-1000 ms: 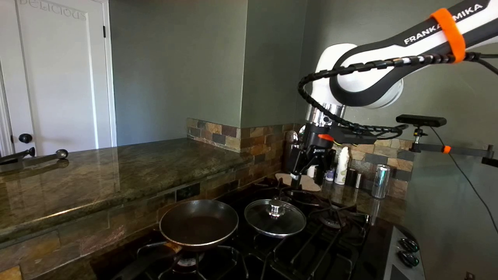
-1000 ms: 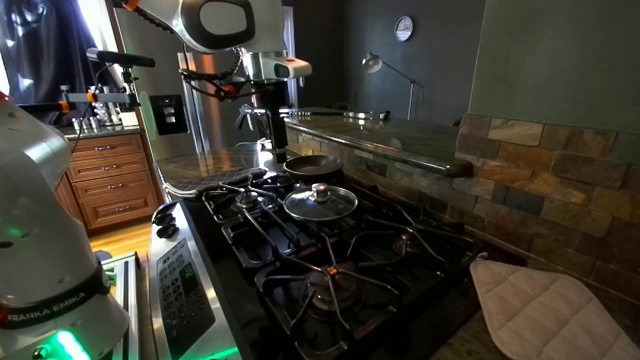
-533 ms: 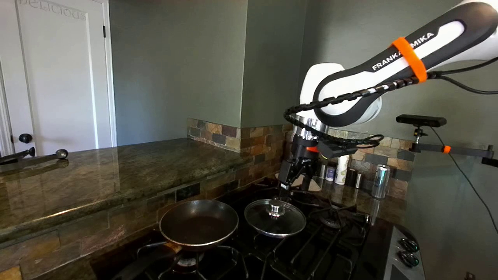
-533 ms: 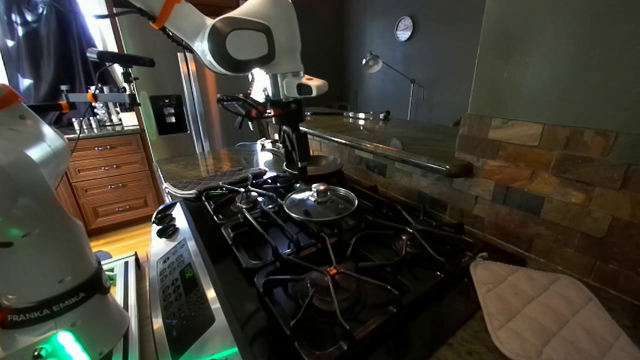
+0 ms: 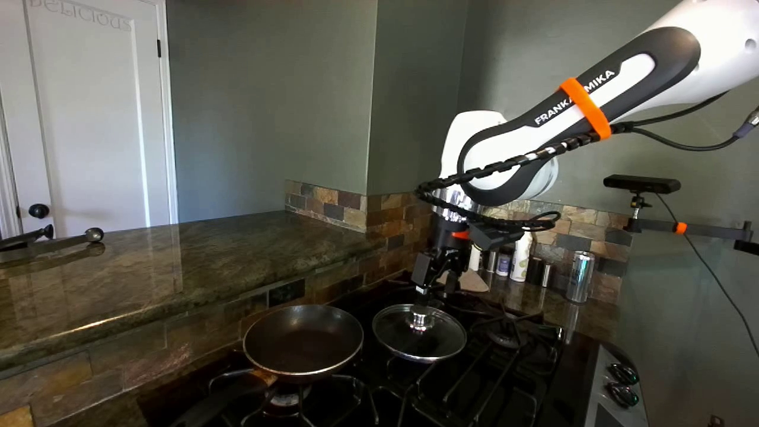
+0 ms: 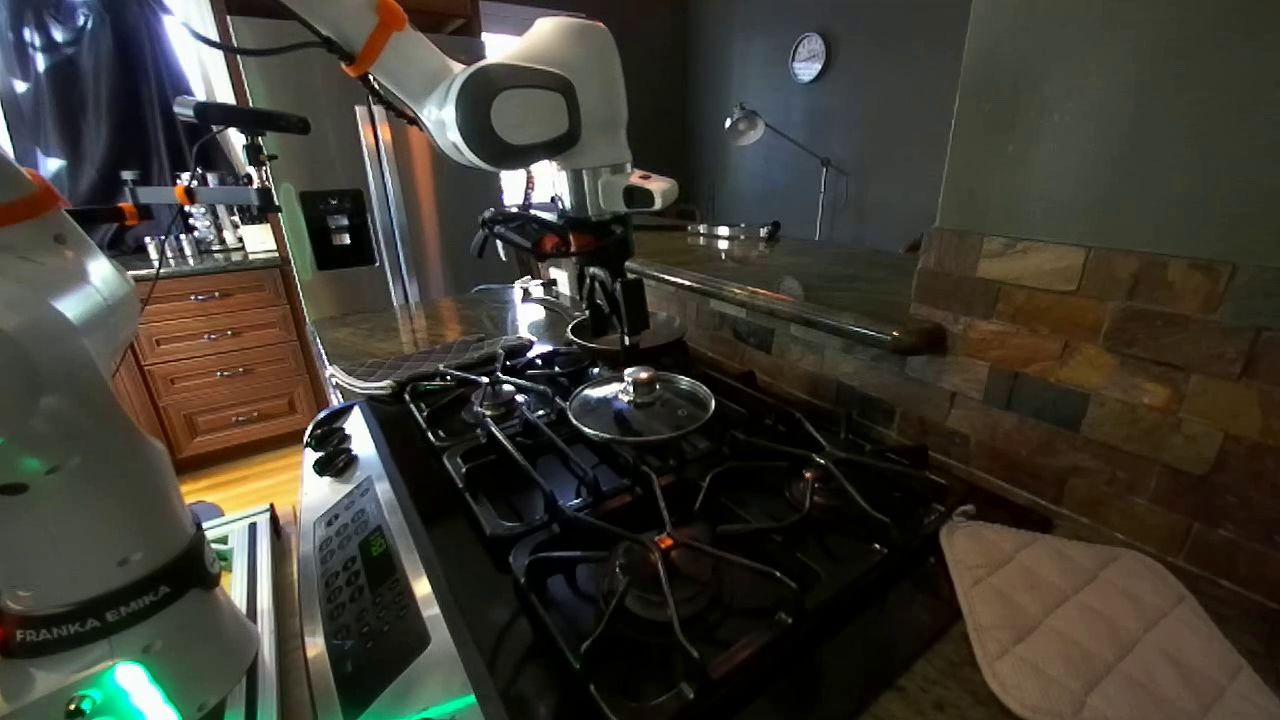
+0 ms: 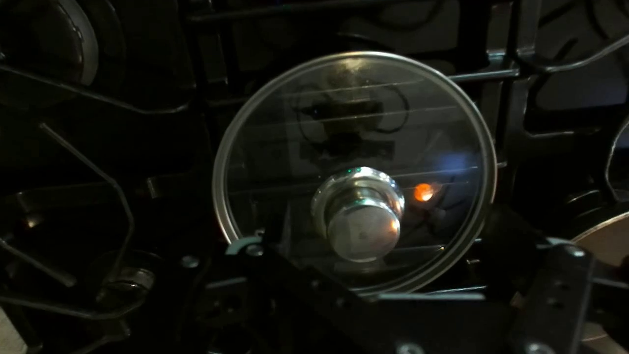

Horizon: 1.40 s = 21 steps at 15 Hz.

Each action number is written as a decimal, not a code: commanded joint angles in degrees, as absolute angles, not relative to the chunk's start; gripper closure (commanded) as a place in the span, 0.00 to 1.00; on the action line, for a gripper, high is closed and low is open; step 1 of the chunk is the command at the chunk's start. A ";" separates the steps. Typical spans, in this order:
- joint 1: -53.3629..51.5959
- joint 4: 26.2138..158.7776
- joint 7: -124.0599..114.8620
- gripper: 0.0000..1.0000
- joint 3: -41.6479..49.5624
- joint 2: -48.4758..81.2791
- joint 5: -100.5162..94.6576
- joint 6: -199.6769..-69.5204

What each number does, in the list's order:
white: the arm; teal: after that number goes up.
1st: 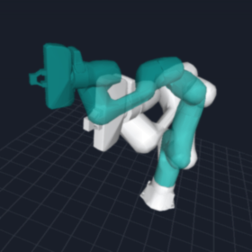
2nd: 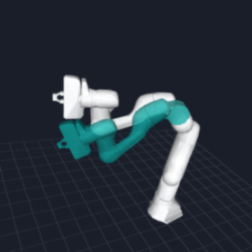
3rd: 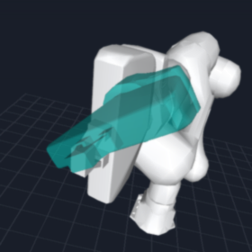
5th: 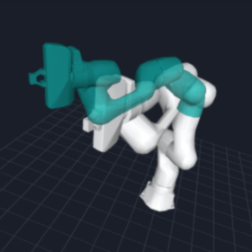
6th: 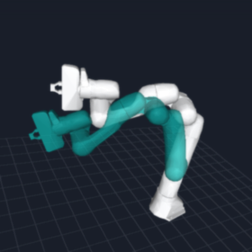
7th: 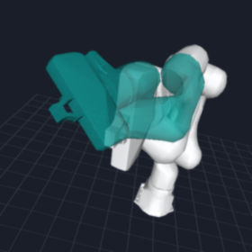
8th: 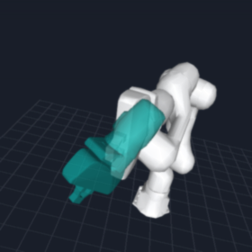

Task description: Put the lid on the pan

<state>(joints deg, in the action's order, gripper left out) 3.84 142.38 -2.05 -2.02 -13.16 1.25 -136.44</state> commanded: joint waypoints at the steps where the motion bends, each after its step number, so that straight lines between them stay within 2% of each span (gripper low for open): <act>1: 2.84 142.29 -2.24 0.00 -1.02 -13.15 0.93 -136.33; 9: 2.93 142.60 -2.10 0.00 -0.99 -10.51 -0.30 -141.97; 21: 2.16 140.26 -1.79 0.00 -1.07 -5.23 -0.10 -143.19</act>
